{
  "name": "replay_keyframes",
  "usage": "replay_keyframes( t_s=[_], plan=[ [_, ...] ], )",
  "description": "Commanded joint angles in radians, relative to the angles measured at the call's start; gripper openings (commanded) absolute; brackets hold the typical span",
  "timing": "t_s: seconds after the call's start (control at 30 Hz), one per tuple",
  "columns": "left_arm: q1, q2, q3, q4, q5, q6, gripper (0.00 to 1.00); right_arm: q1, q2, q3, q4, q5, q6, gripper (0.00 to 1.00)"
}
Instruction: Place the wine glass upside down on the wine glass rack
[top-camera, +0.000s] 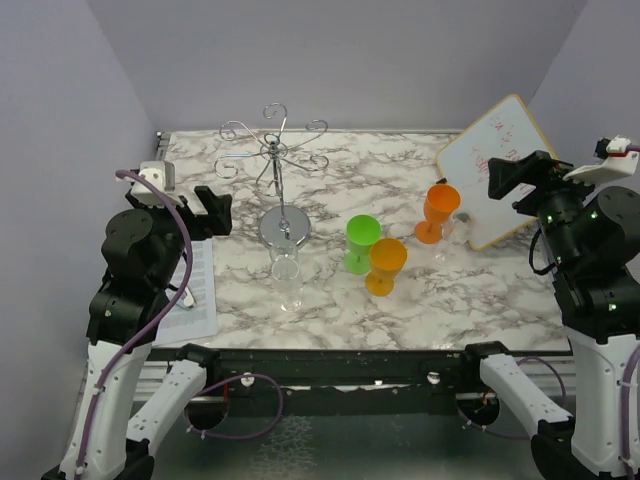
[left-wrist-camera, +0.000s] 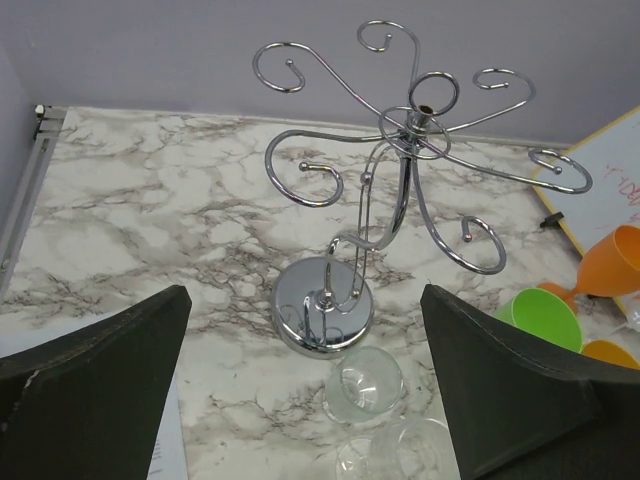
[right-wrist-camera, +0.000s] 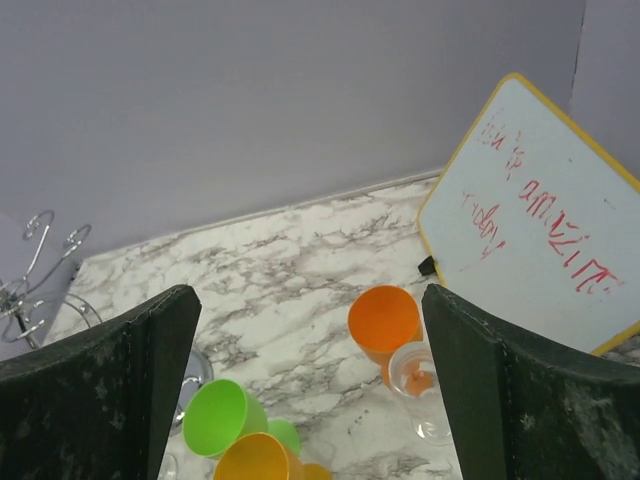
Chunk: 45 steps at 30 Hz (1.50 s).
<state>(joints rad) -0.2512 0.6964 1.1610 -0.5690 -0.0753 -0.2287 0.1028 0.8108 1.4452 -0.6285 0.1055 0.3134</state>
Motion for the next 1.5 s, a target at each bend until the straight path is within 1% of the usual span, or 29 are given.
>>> replay_keyframes(
  t_s=[0.0,0.03,0.17,0.3,0.37,0.4,0.5,0.67,0.7,0.77,0.8,0.87,1.0,1.03,1.13,1.23,1.33,1.4,1.47],
  plan=[
    [-0.003,-0.018,-0.028,0.029,0.086,0.016,0.99,-0.003,-0.01,-0.09,0.037,-0.088,-0.002,1.0],
    [-0.003,-0.021,-0.036,0.034,0.125,0.023,0.99,-0.003,-0.006,-0.114,0.047,-0.097,-0.003,1.0],
    [-0.003,-0.029,-0.08,0.059,0.231,0.026,0.99,-0.003,0.049,-0.172,0.057,-0.262,-0.024,0.99],
    [-0.003,-0.059,-0.144,0.101,0.292,0.002,0.99,-0.003,0.108,-0.217,0.1,-0.479,-0.009,0.88],
    [-0.004,-0.077,-0.177,0.132,0.31,-0.03,0.99,-0.003,0.131,-0.251,0.145,-0.56,0.02,0.84],
    [-0.003,-0.084,-0.194,0.148,0.323,-0.044,0.99,0.001,0.145,-0.262,0.153,-0.575,0.029,0.82],
    [-0.003,-0.102,-0.235,0.189,0.347,-0.092,0.99,0.067,0.193,-0.274,0.143,-0.523,0.023,0.81],
    [-0.003,-0.116,-0.283,0.233,0.348,-0.119,0.99,0.346,0.324,-0.245,0.085,-0.233,-0.005,0.81],
    [-0.003,-0.115,-0.287,0.236,0.346,-0.123,0.99,0.383,0.36,-0.238,0.077,-0.187,-0.004,0.81],
    [-0.003,-0.107,-0.292,0.236,0.328,-0.134,0.99,0.423,0.425,-0.233,0.07,-0.119,0.003,0.76],
    [-0.003,-0.106,-0.295,0.236,0.323,-0.142,0.99,0.431,0.456,-0.233,0.069,-0.088,0.006,0.72],
    [-0.003,-0.103,-0.301,0.236,0.322,-0.147,0.99,0.452,0.509,-0.235,0.072,-0.047,0.003,0.66],
    [-0.003,-0.099,-0.315,0.235,0.325,-0.152,0.99,0.486,0.599,-0.229,0.076,0.011,-0.003,0.6],
    [-0.003,-0.096,-0.316,0.235,0.326,-0.152,0.99,0.488,0.618,-0.228,0.08,0.006,-0.006,0.58],
    [-0.004,-0.088,-0.307,0.233,0.328,-0.153,0.99,0.499,0.666,-0.221,0.092,-0.009,-0.01,0.44],
    [-0.003,-0.084,-0.291,0.233,0.343,-0.156,0.99,0.511,0.687,-0.214,0.107,-0.002,-0.014,0.27],
    [-0.003,-0.083,-0.28,0.232,0.354,-0.166,0.99,0.523,0.683,-0.205,0.125,0.042,-0.026,0.11],
    [-0.003,-0.082,-0.272,0.23,0.358,-0.181,0.99,0.53,0.662,-0.209,0.152,0.07,-0.04,0.03],
    [-0.003,-0.075,-0.261,0.227,0.38,-0.2,0.99,0.532,0.622,-0.225,0.197,0.091,-0.047,0.01]
  ],
)
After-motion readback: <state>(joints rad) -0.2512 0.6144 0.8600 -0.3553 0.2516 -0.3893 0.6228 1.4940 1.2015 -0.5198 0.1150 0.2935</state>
